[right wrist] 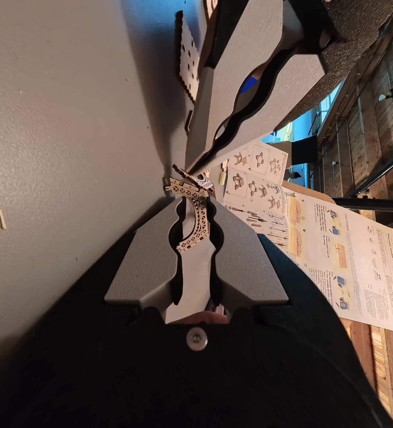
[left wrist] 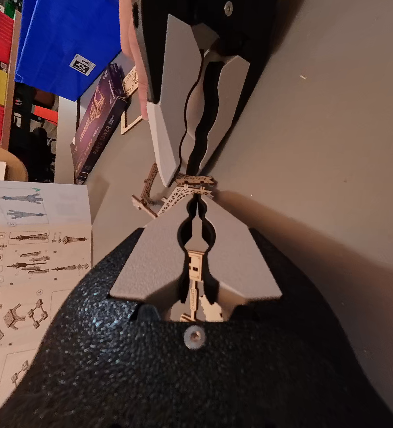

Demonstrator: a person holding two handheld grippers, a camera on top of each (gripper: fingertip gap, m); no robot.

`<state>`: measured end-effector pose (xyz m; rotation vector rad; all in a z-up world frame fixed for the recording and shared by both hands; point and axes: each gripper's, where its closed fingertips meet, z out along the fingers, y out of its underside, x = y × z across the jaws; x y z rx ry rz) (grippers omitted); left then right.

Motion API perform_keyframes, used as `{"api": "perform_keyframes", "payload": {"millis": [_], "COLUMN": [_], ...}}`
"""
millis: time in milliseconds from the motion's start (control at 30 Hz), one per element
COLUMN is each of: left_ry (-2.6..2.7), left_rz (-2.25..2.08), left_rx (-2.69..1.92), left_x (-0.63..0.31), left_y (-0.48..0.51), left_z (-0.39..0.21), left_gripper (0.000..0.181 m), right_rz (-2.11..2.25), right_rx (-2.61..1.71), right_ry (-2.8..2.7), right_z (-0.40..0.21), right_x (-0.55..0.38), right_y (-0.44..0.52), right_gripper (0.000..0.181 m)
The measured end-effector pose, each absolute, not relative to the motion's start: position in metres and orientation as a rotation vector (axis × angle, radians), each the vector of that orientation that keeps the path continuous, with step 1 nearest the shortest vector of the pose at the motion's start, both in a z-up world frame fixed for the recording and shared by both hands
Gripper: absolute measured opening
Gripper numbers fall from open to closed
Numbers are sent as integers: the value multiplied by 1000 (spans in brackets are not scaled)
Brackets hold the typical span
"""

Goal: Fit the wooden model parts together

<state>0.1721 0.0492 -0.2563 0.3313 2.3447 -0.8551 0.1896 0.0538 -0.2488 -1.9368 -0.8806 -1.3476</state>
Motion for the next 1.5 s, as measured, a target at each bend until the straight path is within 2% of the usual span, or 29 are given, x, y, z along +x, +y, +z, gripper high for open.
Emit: {"api": "perform_keyframes", "payload": {"millis": [1167,1500], "left_ry": [2354,2318], "left_rz": [-873,-1080], "left_rx": [317,286], "left_x": [174,170], "left_y": [45,45], "left_z": [-256,-247], "left_gripper": [0,0], "right_rz": [-1354,-1345], "right_rx": [-1999,-1961], "right_ry": [-755,-801], "right_z": [-249,-248], "right_x": [193,188], "right_y": [54,57], "right_gripper": [15,14]}}
